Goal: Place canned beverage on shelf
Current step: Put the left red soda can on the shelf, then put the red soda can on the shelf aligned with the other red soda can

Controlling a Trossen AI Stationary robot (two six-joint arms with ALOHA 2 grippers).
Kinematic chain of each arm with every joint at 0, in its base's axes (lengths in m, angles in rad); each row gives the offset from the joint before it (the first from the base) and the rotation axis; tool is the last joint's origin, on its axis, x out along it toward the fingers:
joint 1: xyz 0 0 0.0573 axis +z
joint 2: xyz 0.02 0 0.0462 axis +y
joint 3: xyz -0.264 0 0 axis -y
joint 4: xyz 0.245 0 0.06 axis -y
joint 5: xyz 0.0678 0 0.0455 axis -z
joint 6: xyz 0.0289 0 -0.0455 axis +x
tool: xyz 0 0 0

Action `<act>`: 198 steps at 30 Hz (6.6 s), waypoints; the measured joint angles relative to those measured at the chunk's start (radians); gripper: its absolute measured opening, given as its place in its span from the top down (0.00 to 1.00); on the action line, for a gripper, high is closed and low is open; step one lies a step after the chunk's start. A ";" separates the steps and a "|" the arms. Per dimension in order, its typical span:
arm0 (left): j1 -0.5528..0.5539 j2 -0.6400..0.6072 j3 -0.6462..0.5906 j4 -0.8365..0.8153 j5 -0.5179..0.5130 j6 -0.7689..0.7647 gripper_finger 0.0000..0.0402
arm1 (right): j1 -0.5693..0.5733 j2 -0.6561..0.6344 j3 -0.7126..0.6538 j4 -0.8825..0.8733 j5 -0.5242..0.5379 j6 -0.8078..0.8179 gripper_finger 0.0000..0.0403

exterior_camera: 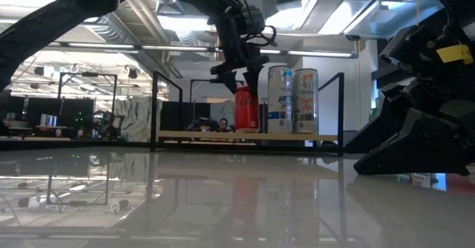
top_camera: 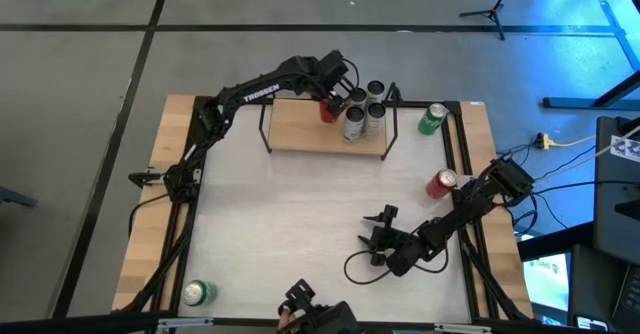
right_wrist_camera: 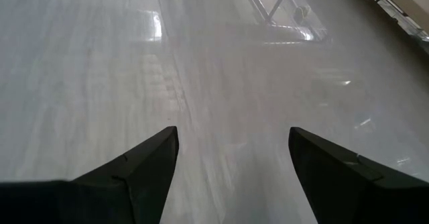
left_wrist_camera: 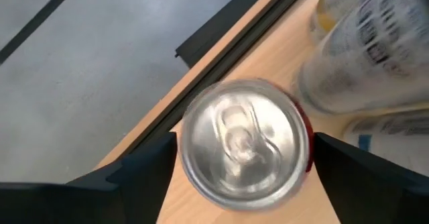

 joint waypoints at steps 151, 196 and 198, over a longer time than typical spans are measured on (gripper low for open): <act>-0.809 -0.810 -1.638 1.395 -0.259 0.022 0.08 | -0.850 -0.610 0.353 -1.608 -1.073 0.000 0.29; -0.809 -0.810 -1.638 1.414 -0.263 0.049 0.08 | -0.562 -0.592 0.305 -1.629 -0.864 0.220 0.29; -0.809 -0.810 -1.638 1.414 -0.263 0.049 0.08 | -0.561 -0.594 0.305 -1.623 -0.891 0.229 0.29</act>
